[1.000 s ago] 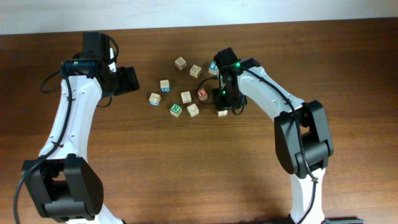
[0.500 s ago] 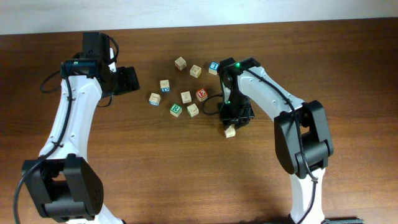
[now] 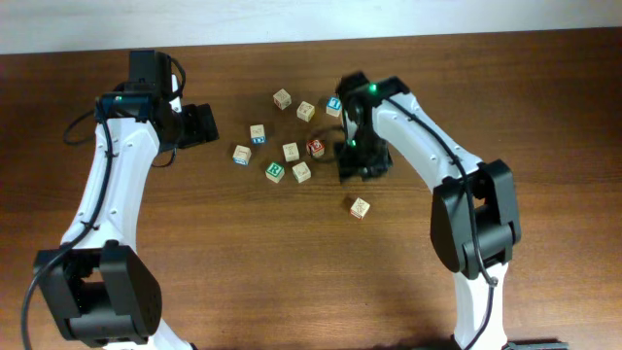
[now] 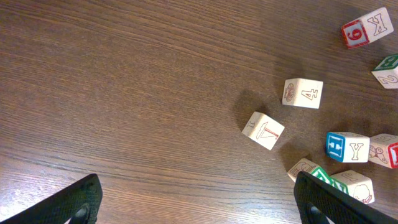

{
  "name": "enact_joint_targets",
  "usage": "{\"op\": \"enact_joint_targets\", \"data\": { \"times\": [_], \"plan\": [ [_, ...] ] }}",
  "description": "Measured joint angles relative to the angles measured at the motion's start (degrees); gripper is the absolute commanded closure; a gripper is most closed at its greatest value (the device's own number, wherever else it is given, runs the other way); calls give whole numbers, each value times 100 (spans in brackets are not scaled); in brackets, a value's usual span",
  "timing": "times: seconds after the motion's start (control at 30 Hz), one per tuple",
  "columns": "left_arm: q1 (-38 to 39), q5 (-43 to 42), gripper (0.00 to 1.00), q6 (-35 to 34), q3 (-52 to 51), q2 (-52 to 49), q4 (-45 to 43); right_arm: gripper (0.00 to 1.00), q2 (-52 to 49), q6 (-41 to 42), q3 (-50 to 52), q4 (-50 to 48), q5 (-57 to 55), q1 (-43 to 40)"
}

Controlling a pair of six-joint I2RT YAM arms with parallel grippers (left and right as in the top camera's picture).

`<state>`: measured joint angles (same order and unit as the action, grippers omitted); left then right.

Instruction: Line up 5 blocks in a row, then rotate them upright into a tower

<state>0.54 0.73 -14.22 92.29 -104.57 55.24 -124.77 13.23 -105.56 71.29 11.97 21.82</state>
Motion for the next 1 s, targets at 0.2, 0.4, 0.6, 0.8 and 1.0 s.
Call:
{"op": "enact_joint_targets", "data": {
  "times": [0.2, 0.4, 0.6, 0.8, 1.0],
  "plan": [
    [0, 0, 0, 0, 0, 0, 0, 35, -7, -35, -229, -1154, -9, 439],
    [0, 63, 1, 9, 0, 0, 7, 35, -197, -232, -229, -1523, -343, 1019],
    [-11, 450, 1, 26, 0, 0, 52, 43, -684, -542, -221, -1698, -669, 1056],
    [-326, 557, 1, -48, 0, -2, 52, 67, -688, -883, -223, -1851, -704, 1058],
    [-474, 581, 1, -63, 0, 0, 94, 68, -691, -933, -223, -1836, -704, 1060]
  ]
}}
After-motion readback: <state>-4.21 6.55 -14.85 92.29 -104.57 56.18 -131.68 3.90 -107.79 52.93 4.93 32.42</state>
